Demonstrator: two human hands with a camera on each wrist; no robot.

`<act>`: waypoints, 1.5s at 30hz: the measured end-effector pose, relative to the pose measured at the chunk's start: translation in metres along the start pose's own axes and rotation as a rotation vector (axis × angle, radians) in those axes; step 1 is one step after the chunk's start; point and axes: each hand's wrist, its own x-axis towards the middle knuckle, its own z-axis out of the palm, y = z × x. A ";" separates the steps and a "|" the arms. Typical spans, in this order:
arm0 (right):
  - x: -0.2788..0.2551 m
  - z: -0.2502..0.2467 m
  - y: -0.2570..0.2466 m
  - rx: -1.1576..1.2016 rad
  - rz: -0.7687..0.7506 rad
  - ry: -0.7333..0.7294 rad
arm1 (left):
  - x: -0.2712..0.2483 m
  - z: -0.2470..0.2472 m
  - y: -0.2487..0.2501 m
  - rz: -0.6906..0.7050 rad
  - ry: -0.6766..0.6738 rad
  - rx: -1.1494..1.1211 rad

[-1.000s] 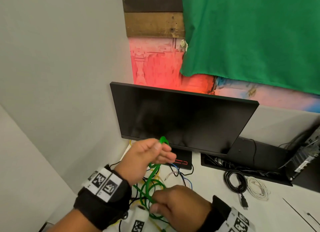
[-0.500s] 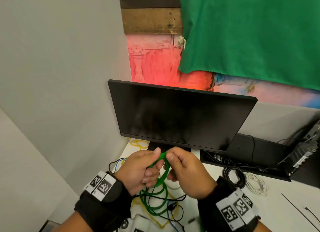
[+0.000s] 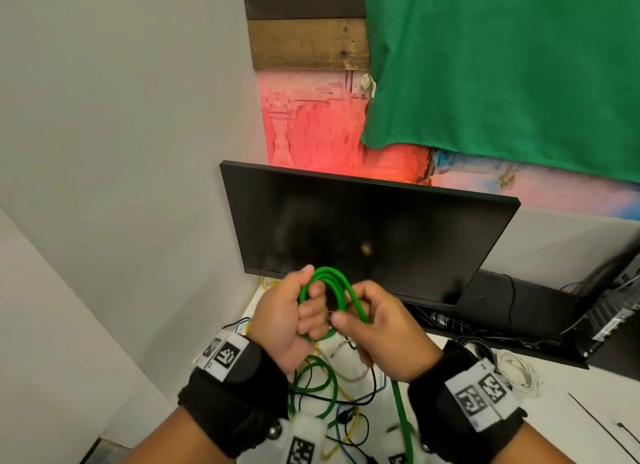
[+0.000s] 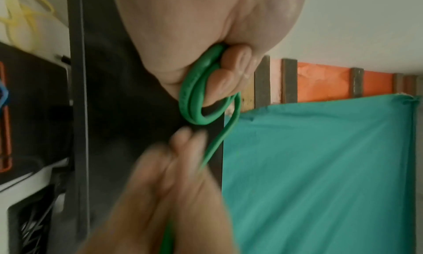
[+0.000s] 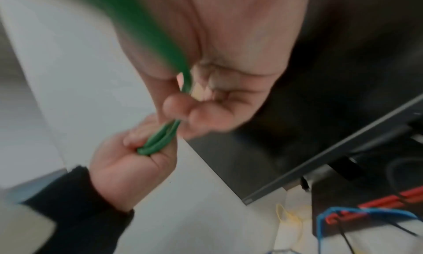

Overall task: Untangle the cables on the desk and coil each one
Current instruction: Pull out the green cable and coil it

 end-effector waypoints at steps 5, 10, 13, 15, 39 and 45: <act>-0.032 -0.034 0.017 0.110 0.320 -0.238 | 0.008 -0.034 0.038 0.102 0.115 -0.019; -0.028 -0.051 0.032 -0.486 0.088 0.463 | 0.006 -0.039 0.037 0.148 0.110 0.049; -0.032 -0.023 0.038 -1.026 0.109 0.227 | 0.005 -0.031 0.027 0.186 0.083 0.068; -0.036 -0.001 0.036 -1.123 0.082 -0.034 | 0.006 -0.028 0.022 0.222 0.075 0.098; -0.020 0.021 -0.012 -0.383 -0.360 0.445 | -0.025 0.002 0.003 0.131 -0.064 0.772; -0.012 0.011 -0.008 -0.290 -0.342 0.162 | -0.028 -0.003 -0.003 0.027 -0.302 0.559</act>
